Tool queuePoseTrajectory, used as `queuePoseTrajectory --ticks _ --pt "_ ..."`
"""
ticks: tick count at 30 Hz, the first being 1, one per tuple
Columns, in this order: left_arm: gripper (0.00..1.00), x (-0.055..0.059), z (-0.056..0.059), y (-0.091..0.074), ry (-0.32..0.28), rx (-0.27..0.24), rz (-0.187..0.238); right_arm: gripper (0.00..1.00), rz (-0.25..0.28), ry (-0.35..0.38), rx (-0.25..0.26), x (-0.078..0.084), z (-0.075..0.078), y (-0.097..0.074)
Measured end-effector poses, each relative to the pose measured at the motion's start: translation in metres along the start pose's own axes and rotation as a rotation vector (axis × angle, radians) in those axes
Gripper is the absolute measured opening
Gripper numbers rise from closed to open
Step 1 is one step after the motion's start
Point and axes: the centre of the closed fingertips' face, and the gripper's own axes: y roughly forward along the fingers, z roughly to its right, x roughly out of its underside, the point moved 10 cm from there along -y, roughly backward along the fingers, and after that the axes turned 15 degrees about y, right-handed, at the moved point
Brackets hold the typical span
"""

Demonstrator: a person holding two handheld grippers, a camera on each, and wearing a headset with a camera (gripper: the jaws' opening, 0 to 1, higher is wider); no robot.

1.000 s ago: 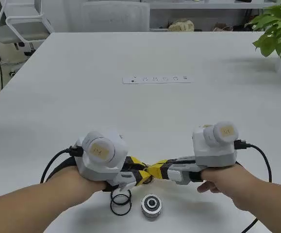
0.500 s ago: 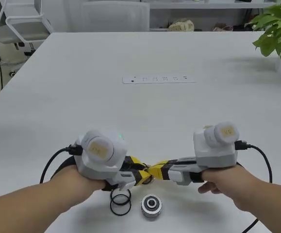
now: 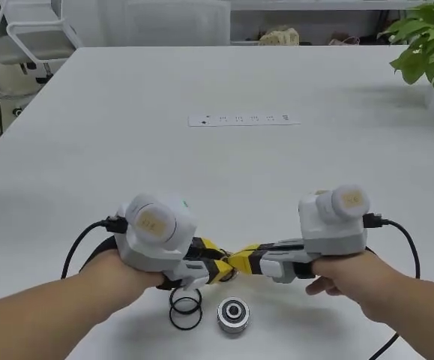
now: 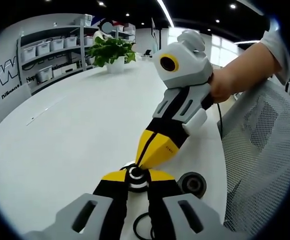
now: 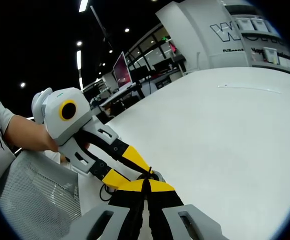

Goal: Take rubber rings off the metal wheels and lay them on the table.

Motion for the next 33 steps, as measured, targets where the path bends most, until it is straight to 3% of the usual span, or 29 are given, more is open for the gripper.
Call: queuePoseTrajectory --ticks 20,33 --pt "0.21 -0.005 0.002 -0.015 0.001 0.004 0.022 0.00 0.007 0.011 -0.019 -0.002 -0.003 -0.003" --pt "0.29 -0.008 -0.001 -0.034 -0.002 -0.012 0.048 0.00 0.004 0.004 -0.033 -0.003 -0.007 -0.005"
